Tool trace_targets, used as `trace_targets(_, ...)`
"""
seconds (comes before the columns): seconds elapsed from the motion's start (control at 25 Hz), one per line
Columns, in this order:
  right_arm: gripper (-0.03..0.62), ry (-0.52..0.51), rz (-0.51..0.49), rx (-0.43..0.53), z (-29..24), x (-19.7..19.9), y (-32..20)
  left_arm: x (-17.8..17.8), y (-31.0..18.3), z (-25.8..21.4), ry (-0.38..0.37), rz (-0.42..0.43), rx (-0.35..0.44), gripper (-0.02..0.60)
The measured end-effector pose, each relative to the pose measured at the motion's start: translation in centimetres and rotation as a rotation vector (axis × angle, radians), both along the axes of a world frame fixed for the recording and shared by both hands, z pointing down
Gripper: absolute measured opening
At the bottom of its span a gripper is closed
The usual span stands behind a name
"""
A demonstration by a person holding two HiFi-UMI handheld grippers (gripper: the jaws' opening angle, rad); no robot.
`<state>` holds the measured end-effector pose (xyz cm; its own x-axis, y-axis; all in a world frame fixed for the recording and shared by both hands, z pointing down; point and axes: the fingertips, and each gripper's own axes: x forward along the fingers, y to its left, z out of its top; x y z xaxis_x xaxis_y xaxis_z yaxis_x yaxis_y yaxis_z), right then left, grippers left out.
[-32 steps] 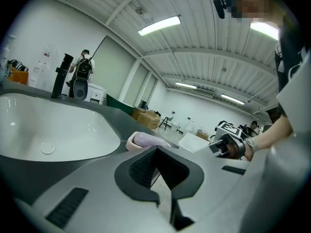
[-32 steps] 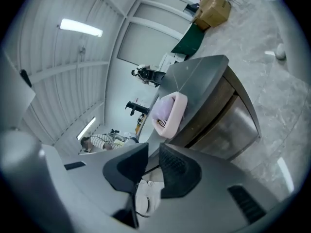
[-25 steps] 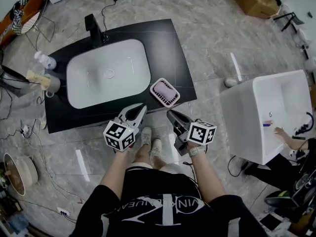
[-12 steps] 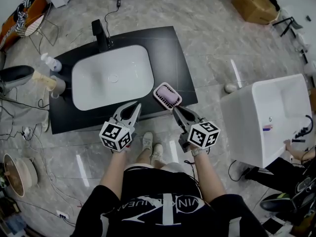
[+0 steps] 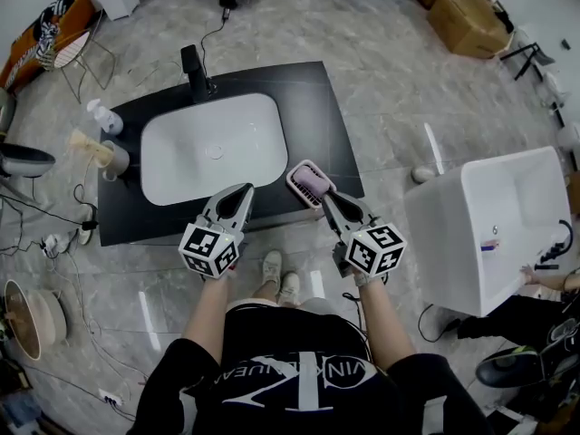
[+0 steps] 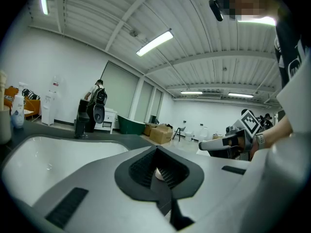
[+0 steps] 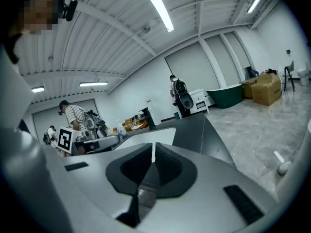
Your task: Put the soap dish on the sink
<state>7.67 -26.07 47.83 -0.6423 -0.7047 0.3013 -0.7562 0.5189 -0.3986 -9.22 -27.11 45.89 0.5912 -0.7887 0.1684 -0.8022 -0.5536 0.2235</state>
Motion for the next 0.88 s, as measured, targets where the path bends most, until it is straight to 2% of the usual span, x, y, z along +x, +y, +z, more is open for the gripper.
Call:
trace_targets(0.32,0.032,0.054,0.019,0.084,-2.7,0.8,-0.4,-2.0,-0.1,-2.4,-0.018,-0.049,0.041,0.014)
trace_targets(0.88,0.032,0.048,0.044,0.183,-6.4,0.4,-1.7,-4.1,-0.8,-6.4,-0.001,-0.111,0.123,0.015)
